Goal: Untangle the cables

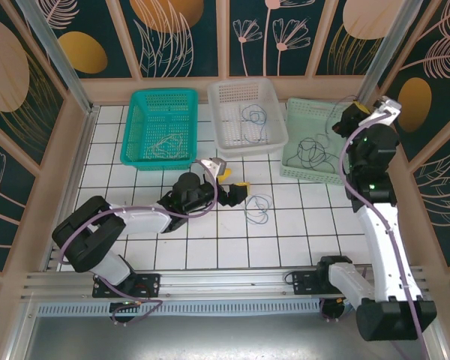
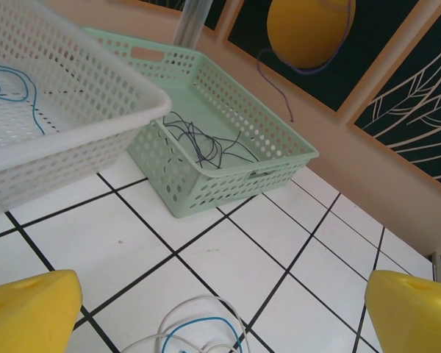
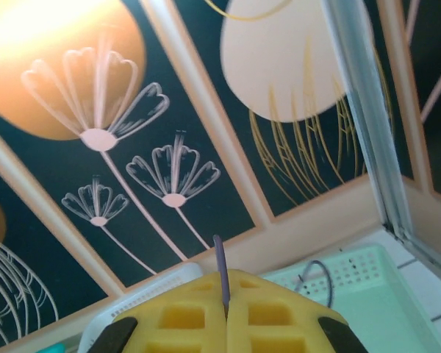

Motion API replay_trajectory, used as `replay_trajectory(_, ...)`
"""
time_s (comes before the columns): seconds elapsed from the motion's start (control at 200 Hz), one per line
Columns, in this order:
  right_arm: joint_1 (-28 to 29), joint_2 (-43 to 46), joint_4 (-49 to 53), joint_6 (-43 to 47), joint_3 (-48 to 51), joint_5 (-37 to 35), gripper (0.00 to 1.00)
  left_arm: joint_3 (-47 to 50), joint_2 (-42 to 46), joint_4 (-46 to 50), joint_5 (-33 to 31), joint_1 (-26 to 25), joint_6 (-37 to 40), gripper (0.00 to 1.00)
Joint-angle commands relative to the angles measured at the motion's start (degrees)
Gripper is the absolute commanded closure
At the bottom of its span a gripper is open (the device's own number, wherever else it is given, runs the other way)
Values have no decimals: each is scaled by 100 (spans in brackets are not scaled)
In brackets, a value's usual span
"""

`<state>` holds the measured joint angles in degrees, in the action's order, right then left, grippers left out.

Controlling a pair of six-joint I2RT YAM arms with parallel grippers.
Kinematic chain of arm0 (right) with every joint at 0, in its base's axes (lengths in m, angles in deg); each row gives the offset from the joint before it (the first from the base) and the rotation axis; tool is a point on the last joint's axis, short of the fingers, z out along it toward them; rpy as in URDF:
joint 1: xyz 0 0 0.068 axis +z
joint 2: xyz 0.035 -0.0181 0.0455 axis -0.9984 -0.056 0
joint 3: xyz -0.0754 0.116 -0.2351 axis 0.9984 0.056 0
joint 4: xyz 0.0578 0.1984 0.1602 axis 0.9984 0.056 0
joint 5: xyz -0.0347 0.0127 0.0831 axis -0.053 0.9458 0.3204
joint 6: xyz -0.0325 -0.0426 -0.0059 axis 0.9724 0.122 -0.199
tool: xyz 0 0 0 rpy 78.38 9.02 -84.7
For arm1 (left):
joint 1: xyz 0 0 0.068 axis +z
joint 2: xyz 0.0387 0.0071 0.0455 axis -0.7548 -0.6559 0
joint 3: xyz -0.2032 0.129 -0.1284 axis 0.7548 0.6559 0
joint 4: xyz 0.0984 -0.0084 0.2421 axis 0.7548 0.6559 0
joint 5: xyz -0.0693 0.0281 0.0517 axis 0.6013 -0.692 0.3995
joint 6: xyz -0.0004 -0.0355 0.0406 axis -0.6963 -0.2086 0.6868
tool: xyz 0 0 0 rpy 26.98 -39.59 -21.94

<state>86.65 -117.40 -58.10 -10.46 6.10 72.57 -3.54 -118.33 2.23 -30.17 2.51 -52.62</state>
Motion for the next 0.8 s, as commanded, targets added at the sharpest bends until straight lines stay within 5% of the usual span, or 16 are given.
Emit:
replay_trajectory(0.0, -381, -101, -136, -872, 244, 917, 100, 95, 212, 77, -162, -3, 157, 1)
replay_trajectory(0.315, -1402, -377, -2563, -2486, 1675, 2691, 100, 173, 242, 95, -181, -8, 151, 1)
replay_trajectory(0.791, -1612, -1463, -3571, -2222, 1929, 3599, 100, 321, 353, 68, -319, -6, 143, 1)
